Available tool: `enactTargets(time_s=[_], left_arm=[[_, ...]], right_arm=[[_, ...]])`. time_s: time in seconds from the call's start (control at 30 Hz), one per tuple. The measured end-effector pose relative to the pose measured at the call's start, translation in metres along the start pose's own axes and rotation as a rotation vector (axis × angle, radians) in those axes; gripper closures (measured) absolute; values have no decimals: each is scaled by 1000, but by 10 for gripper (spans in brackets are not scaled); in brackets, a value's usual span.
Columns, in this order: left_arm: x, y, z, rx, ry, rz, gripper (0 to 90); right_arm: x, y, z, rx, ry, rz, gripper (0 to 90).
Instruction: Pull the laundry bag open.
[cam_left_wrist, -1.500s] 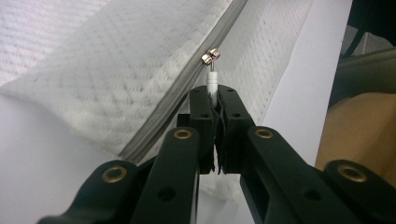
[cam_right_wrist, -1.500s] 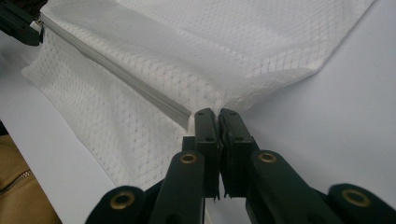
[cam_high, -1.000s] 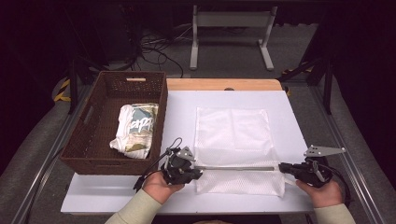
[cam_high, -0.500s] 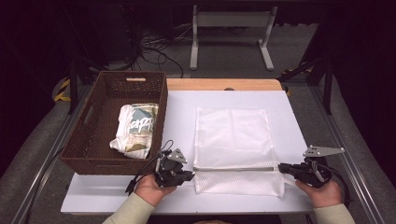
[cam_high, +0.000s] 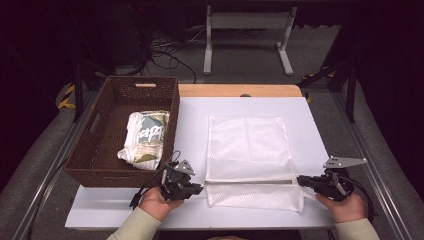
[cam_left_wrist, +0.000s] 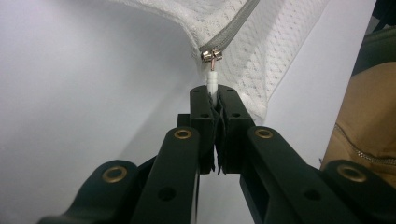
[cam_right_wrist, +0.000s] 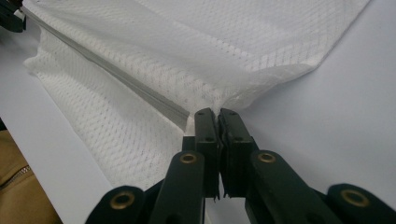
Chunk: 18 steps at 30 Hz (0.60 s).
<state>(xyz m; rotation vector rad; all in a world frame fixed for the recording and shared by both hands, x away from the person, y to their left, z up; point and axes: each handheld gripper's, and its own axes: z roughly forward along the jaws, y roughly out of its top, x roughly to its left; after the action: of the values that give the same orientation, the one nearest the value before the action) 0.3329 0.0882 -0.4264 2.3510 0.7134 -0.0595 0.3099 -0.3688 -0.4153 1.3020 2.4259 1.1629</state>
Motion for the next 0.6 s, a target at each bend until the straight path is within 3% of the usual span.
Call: enactTargets(time_s=[0.13,0.27,0.37,0.5,0.6], left_arm=[[1,0,2,3,-9,-13,869],[0,1,9,63,-18,-13,860],[-2,1,11,79,-18,-1,856],[-1,0,9,59,-9,-3,832],[0,1,6,38,-8,-14,715]], right_arm=[[0,0,0,-1,0,0,867],[2,0,4,42,3,-3,864],[1,0,7,58,4,2,860],[1,0,7,81,8,12,845],[0,0,6,72,-7,18,783]])
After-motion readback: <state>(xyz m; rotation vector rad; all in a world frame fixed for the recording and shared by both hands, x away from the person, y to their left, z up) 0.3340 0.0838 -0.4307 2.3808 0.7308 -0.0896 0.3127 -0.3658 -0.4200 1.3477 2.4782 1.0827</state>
